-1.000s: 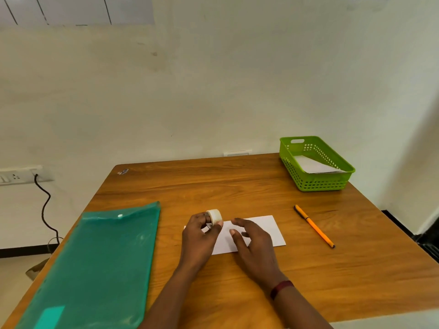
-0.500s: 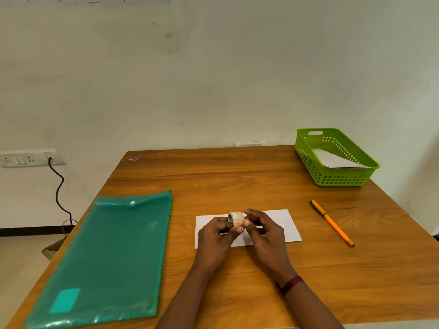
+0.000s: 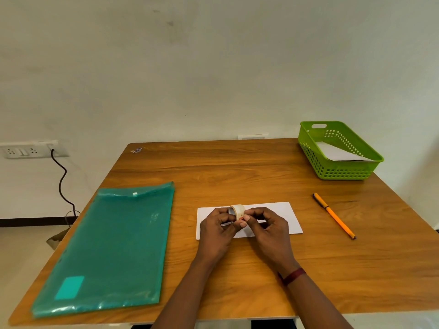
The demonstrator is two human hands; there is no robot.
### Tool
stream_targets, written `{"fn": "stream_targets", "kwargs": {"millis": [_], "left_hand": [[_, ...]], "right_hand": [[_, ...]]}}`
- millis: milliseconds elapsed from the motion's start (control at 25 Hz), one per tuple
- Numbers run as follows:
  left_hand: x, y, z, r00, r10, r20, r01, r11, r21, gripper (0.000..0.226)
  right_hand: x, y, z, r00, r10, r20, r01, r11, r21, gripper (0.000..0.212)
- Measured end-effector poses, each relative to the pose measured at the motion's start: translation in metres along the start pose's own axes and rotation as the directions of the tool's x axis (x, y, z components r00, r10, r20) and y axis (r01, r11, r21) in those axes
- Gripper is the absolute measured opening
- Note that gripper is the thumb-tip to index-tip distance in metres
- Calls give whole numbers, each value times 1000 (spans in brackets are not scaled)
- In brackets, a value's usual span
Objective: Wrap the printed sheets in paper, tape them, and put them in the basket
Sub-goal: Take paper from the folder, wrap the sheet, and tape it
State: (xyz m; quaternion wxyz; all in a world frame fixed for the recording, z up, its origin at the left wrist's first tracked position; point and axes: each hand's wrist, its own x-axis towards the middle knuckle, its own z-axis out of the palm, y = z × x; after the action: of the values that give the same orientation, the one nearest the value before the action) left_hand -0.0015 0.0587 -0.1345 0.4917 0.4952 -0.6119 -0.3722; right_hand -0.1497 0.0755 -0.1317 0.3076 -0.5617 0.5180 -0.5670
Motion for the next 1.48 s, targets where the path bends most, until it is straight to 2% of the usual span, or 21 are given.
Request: {"fn": "stream_targets", "kwargs": {"millis": [200, 560, 800, 1240, 1480], "left_hand": [[1, -3, 1, 1000, -10, -13, 10, 1000, 0, 16], [0, -4, 3, 999, 18, -46, -16, 999, 32, 9], [0, -4, 3, 997, 35, -72, -30, 998, 64, 7], [0, -5, 2, 999, 20, -39, -20, 1000, 18, 14], [1, -12, 3, 999, 35, 12, -35, 997, 69, 20]], "right_hand": [[3, 3, 1, 997, 6, 73, -3, 999, -44, 15], [2, 12, 7, 985, -81, 151, 114, 968, -225, 14], [2, 9, 7, 984, -67, 167, 108, 963, -247, 15], [2, 5, 3, 995, -31, 97, 42, 992, -116, 18], [4, 7, 3, 998, -3, 58, 6, 998, -60, 12]]}}
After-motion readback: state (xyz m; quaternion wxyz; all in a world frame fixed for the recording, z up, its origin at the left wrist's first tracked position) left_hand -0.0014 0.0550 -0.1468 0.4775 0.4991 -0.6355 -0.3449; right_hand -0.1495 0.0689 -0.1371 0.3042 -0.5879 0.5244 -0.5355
